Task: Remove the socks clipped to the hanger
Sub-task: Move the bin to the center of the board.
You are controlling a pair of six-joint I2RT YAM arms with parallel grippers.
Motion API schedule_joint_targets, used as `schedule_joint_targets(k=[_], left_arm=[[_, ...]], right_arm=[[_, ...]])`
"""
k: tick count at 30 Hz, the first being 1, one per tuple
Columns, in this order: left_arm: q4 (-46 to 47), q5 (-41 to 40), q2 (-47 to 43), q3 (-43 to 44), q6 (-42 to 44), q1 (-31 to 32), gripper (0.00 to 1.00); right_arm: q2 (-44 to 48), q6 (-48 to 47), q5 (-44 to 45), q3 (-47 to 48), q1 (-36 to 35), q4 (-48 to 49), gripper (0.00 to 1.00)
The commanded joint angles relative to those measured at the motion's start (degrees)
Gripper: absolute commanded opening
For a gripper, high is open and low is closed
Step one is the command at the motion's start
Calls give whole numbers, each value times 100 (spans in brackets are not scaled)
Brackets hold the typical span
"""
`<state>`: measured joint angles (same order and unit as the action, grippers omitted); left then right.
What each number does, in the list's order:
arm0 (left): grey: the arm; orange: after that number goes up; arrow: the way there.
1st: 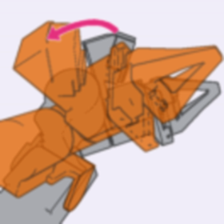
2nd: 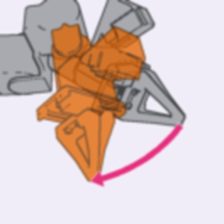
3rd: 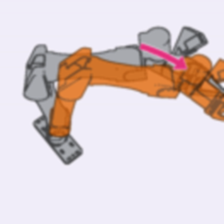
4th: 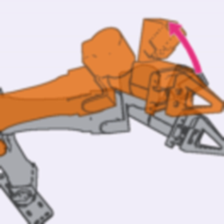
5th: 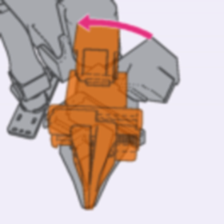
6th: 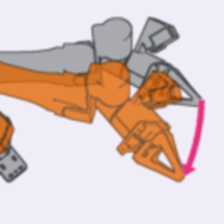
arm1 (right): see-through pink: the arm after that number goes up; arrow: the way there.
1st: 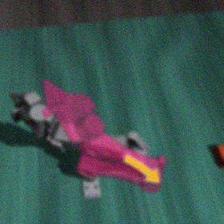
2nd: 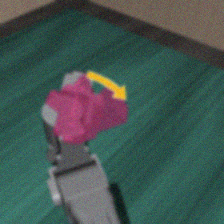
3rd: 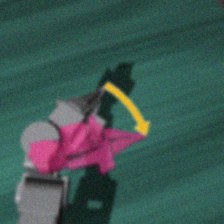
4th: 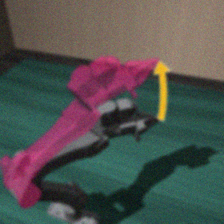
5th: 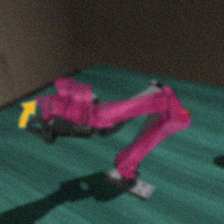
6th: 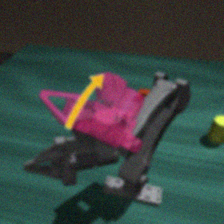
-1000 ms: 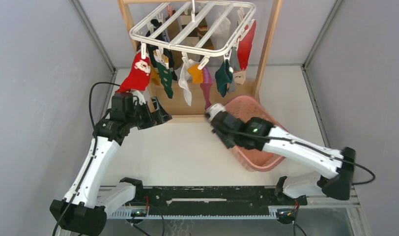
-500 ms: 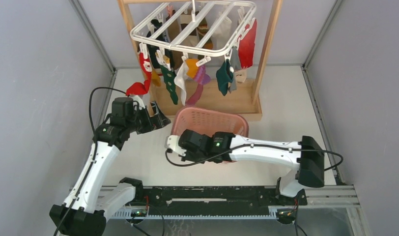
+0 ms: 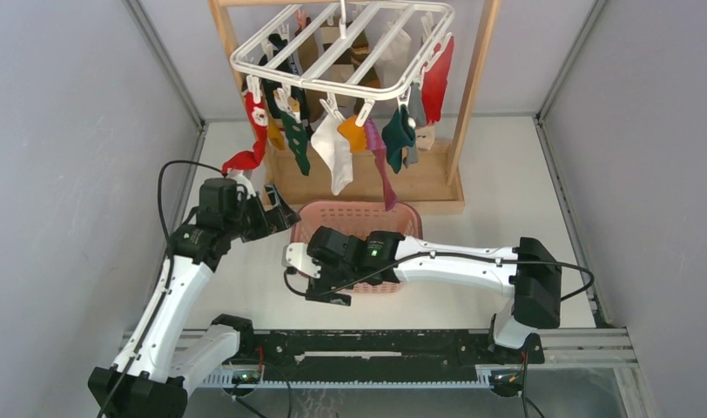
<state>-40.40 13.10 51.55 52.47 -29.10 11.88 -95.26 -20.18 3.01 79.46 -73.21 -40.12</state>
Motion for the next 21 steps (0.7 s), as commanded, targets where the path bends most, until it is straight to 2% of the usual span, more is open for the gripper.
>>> schedule_joint_targets(k=[1,3,7,9,11,13,15,18,21], left_arm=[[251,-217,-267,-48,-149,25,98],[118,-318,-356,94,-128,25,99],[-205,-458,-571,582,-86,27,100],[-227,-220,-709,761,-151,39,100],[-140,186,-823,873,-273,35,100],[-46,399,-879,985,-414,74,100],[126,378,-908,1071,-511,197,100],[402,189,-896,1159,-569,309,100],[953,292,-860,1040,-904,362,100]], right_arm=[[612,224,316,96,0,398,100],[984,375,496,96,-72,526,100],[1831,985,1433,15,-118,810,100],[2200,1957,2141,-98,33,920,100],[2558,2650,1945,-129,419,665,97],[2967,3032,1594,-379,781,646,88],[3405,3110,1759,-752,922,952,82],[3825,3118,2171,-1032,1050,1283,79],[4041,3077,2149,-1037,1176,1617,77]])
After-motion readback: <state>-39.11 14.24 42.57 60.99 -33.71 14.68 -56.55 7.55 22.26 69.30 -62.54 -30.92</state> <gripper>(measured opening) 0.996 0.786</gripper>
